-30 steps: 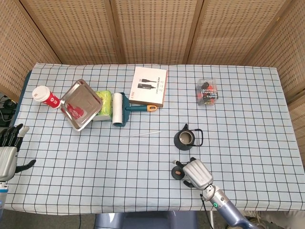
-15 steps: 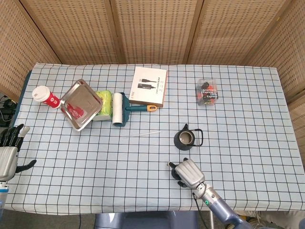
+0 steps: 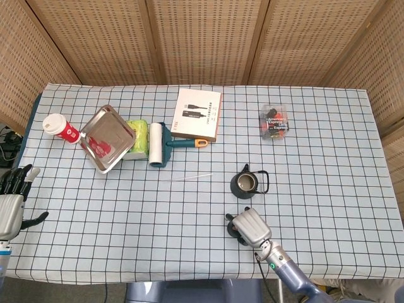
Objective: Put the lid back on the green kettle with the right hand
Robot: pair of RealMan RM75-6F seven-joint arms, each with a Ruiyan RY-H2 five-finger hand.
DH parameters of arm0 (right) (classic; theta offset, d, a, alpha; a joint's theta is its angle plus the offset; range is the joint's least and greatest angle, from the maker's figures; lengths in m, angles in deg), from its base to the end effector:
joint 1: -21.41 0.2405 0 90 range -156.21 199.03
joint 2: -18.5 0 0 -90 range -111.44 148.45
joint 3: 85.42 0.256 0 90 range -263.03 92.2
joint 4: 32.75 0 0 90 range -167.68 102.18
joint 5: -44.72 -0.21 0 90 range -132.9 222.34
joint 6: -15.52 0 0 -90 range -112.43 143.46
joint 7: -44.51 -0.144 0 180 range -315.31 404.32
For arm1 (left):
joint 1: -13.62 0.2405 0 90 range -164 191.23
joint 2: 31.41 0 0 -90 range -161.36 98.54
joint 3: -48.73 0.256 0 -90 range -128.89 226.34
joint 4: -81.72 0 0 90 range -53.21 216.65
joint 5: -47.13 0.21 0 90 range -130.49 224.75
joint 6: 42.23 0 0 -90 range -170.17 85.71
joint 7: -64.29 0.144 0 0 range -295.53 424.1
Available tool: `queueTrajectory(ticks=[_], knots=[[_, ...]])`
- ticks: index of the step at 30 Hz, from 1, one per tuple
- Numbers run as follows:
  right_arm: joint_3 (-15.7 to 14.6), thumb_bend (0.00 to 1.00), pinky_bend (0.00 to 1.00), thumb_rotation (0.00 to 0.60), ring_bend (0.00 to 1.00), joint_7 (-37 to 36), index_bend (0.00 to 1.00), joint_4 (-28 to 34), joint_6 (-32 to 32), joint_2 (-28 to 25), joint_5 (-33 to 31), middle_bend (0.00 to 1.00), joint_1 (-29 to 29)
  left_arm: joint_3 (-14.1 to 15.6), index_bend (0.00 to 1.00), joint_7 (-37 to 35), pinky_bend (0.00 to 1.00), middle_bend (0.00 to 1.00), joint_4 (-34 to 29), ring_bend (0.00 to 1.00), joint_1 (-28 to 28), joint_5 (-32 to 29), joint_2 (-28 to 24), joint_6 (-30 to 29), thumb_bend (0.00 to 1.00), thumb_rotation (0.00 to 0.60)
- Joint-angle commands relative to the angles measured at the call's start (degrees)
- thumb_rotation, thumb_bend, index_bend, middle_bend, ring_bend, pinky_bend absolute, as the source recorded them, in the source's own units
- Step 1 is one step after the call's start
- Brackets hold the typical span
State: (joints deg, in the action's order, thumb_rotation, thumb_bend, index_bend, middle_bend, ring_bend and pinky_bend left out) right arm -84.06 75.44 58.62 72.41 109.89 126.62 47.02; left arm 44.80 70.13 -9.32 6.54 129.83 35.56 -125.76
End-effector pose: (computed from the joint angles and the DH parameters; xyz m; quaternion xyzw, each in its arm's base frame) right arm -0.1791 -0.2258 -0.0519 0.8137 -0.3218 0.3172 0.3656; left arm -0.3112 0.1970 0.1471 -0.6001 -0.3706 -0.3667 0.6067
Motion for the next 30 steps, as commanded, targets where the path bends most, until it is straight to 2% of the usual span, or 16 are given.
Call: queueTrajectory(ticks=[1,16,30], knots=[[0.0,0.37,0.52,0.6,0.71,0.4,0.37,-0.1,0.1,0.1,-0.5,0.73,0.2,0.0,0.0,0.1,0.0,0.0,0.0,0.0,0.0,0.0,0.0,0.1,0.03,0.6],[-0.1,0.37,0.52,0.6,0.71,2.9,0.36,-1.0,0.8,0.7,-3.2,0.74,0.9,0.2,0.0,0.2,0.0,0.0,-0.2,0.0,-0.1,0.3,0.0,0.1,0.03,0.6],[-0.4,0.38,0.52,0.6,0.74,3.9,0.5,-1.3,1.9,1.1,-4.6,0.77,1.2,0.7,0.0,-0.1,0.0,0.0,-0.5,0.0,-0.1,1.0,-0.5,0.3,0.03,0.6]])
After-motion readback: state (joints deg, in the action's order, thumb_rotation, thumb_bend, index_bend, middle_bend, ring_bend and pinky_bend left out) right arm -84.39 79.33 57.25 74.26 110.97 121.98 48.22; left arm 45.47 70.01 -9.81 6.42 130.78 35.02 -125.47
